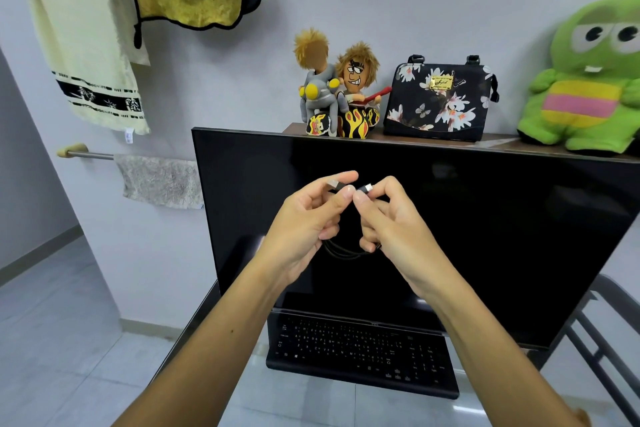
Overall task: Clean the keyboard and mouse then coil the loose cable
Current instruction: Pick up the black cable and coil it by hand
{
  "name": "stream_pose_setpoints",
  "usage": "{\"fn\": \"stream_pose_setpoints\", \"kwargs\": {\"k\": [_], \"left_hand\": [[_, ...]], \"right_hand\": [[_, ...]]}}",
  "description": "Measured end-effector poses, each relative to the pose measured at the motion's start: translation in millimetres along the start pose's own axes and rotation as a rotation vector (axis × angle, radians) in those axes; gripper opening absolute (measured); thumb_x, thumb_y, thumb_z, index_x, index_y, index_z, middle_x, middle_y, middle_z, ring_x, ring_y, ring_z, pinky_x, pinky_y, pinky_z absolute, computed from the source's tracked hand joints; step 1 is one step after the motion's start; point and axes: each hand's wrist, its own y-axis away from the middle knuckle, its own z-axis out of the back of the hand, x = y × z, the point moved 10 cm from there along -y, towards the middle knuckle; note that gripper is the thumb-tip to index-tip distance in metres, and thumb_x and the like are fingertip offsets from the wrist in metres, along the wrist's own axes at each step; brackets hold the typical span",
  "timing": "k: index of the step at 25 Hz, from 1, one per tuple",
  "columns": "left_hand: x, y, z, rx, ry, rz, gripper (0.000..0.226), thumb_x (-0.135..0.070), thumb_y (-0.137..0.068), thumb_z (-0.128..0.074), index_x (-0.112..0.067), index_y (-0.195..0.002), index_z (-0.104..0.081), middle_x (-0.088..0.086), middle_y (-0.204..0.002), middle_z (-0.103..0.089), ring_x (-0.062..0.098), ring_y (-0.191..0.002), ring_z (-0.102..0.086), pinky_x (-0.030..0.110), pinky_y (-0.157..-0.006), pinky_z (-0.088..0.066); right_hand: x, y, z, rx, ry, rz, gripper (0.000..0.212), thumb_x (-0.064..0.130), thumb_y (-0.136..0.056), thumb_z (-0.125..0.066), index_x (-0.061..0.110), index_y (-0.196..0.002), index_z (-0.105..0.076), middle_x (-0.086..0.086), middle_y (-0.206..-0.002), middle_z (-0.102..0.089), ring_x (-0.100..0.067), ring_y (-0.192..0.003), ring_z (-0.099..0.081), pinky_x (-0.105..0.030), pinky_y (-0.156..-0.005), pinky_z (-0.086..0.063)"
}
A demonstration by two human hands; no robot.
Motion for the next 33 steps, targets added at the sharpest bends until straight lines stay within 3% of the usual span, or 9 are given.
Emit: {"fn": "stream_pose_setpoints", "kwargs": {"k": [5,10,13,15,21,25,29,33], "left_hand": [[-3.9,1.4,-3.8,0.028,-0.004,-0.024,0.024,-0.022,-0.088,-0.058,-0.012,-0.108,-0.067,-0.002,-0.075,-0.052,0.005,-0.059,-0.041,0.015,-0.051,-0.038],[-2.0,6.2,2.8,-0.007,0.06,0.005,0.031,-0.014,-0.089,-0.059,-0.009,-0.119,-0.06,0.005,-0.084,-0.066,0.008,-0.067,-0.057,0.019,-0.066,-0.051],[-11.2,12.3,14.9,-0.15,-0.103,-0.095,0.022,-0.012,-0.086,-0.064,-0.005,-0.106,-0.061,0.01,-0.088,-0.073,0.021,-0.076,-0.07,0.034,-0.078,-0.058],[-17.6,15.7,18.4,-0.216,-0.123,-0.161,0.012,-0.009,-0.087,-0.064,-0.002,-0.097,-0.061,0.013,-0.089,-0.074,0.026,-0.078,-0.072,0.036,-0.076,-0.059],[-16.3,12.5,22.0,-0.169,-0.091,-0.1,0.006,-0.006,-0.083,-0.068,-0.003,-0.086,-0.064,0.017,-0.087,-0.073,0.023,-0.072,-0.07,0.041,-0.079,-0.059],[-18.0,12.0,27.1,-0.212,-0.208,-0.065,0.011,-0.008,-0.078,-0.075,-0.004,-0.079,-0.064,0.015,-0.074,-0.07,0.022,-0.067,-0.069,0.052,-0.08,-0.057],[-25.0,9.3,27.9,-0.234,-0.362,-0.081,0.012,-0.007,-0.078,-0.074,-0.009,-0.086,-0.065,0.007,-0.066,-0.067,0.022,-0.066,-0.07,0.049,-0.075,-0.059],[-24.6,9.7,28.0,-0.249,-0.569,-0.104,0.013,-0.015,-0.085,-0.068,-0.016,-0.097,-0.072,0.002,-0.068,-0.071,0.015,-0.067,-0.071,0.034,-0.075,-0.06]], "right_hand": [[0.8,-0.2,7.1,-0.096,-0.106,0.041,0.018,0.024,-0.097,-0.048,0.006,-0.098,-0.048,0.012,-0.046,-0.033,-0.008,-0.043,-0.023,-0.027,-0.044,-0.021],[-1.3,-3.9,13.8,-0.151,-0.158,0.015,0.019,0.024,-0.099,-0.045,0.007,-0.105,-0.052,0.012,-0.046,-0.032,-0.005,-0.042,-0.025,-0.022,-0.043,-0.024],[-2.9,-5.5,18.2,-0.211,-0.217,0.011,0.016,0.024,-0.1,-0.042,0.009,-0.1,-0.048,0.011,-0.048,-0.029,-0.006,-0.043,-0.024,-0.021,-0.043,-0.026],[-5.7,-6.5,17.1,-0.232,-0.27,0.003,0.018,0.026,-0.101,-0.039,0.009,-0.101,-0.047,0.008,-0.05,-0.027,-0.006,-0.044,-0.024,-0.02,-0.043,-0.028],[-7.8,-5.5,17.4,-0.259,-0.325,-0.03,0.033,0.029,-0.102,-0.034,0.003,-0.111,-0.053,0.008,-0.051,-0.027,-0.005,-0.044,-0.027,-0.021,-0.046,-0.031],[-3.0,-3.5,14.3,-0.242,-0.269,0.019,0.025,0.027,-0.097,-0.049,0.004,-0.105,-0.052,0.013,-0.047,-0.036,-0.005,-0.044,-0.028,-0.021,-0.047,-0.032],[0.9,-2.5,13.1,-0.244,-0.205,0.066,0.004,0.012,-0.093,-0.057,0.009,-0.091,-0.054,0.01,-0.06,-0.052,-0.004,-0.045,-0.034,-0.021,-0.047,-0.033],[-3.7,-2.8,12.7,-0.253,-0.193,0.047,0.008,0.009,-0.092,-0.058,0.005,-0.098,-0.057,0.005,-0.064,-0.054,-0.002,-0.045,-0.038,-0.021,-0.047,-0.033]]}}
